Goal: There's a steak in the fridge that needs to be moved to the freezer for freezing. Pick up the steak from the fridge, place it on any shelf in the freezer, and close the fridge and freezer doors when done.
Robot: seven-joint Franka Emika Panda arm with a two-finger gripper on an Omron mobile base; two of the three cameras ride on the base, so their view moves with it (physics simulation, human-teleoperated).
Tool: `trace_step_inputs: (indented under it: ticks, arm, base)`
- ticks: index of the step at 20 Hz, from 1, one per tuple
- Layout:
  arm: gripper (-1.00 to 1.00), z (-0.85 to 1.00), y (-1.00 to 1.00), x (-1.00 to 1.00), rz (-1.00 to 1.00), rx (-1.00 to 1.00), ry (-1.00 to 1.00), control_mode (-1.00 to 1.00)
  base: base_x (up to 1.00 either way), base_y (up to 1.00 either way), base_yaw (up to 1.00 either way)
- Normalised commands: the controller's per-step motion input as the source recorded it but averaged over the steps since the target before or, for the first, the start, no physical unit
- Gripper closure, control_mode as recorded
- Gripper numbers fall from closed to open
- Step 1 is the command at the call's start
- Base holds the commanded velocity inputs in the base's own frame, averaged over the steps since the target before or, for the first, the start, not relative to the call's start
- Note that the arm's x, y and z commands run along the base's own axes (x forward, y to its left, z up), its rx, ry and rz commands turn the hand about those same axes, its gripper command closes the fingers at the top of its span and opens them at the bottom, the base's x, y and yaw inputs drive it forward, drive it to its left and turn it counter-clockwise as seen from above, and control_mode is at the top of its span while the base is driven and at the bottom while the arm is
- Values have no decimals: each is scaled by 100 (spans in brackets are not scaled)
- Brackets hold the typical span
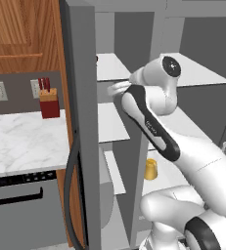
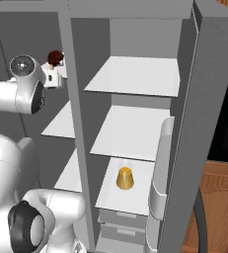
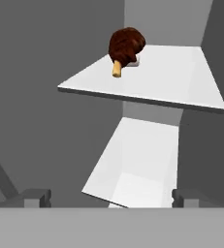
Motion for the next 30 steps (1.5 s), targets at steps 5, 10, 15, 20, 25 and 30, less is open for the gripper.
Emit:
trace_step_inputs:
  ticks: [5, 10, 15, 20, 25, 30]
  arm:
    - [-100, 14, -37, -100, -5, 0, 0, -100]
    - [-100, 11, -38, -100, -6, 0, 0, -100]
    - [-100, 0, -50, -83, -14, 0, 0, -100]
    - [-100, 0, -67, -22, -22, 0, 0, -100]
    - [-100, 0, -60, -6, -32, -1, 1, -100]
    - [-100, 0, -27, -10, -11, 1, 2, -100]
  base:
    - [0, 0, 0]
    - [0, 0, 0]
    - [0, 0, 0]
    - [0, 0, 0]
    - [0, 0, 0]
    - [0, 0, 0]
